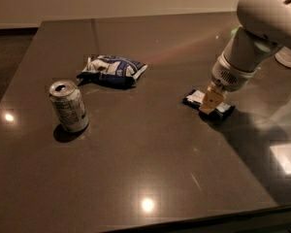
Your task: Move rxbar blueberry near 7up can
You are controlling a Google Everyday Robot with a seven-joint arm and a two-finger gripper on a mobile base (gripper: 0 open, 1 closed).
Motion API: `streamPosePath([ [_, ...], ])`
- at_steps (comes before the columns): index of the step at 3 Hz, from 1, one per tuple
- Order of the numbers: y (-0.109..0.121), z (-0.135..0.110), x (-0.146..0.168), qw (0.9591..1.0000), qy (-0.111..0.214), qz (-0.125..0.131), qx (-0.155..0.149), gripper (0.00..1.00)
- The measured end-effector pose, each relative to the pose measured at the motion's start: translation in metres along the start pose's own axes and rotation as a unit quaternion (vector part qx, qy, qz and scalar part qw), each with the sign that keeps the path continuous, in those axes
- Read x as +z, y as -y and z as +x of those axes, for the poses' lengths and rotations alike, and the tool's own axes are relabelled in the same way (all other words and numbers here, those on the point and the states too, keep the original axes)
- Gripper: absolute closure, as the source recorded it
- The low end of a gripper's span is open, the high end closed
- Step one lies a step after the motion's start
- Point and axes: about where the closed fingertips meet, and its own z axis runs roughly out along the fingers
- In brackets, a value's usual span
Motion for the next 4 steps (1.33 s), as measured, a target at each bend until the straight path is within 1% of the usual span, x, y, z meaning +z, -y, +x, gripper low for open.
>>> streamPosePath([
  [1, -0.006, -0.034, -0.006, 0.9993, -0.002, -0.002, -0.038, 1.0],
  [2, -0.019, -0.076, -0.012, 0.9958, 0.006, -0.004, -0.091, 1.0],
  [3, -0.057, -0.111, -0.009, 0.9862, 0.01, -0.027, -0.163, 1.0],
  [4, -0.086, -0.122, -0.003, 0.9772, 0.009, -0.052, -0.206, 1.0],
])
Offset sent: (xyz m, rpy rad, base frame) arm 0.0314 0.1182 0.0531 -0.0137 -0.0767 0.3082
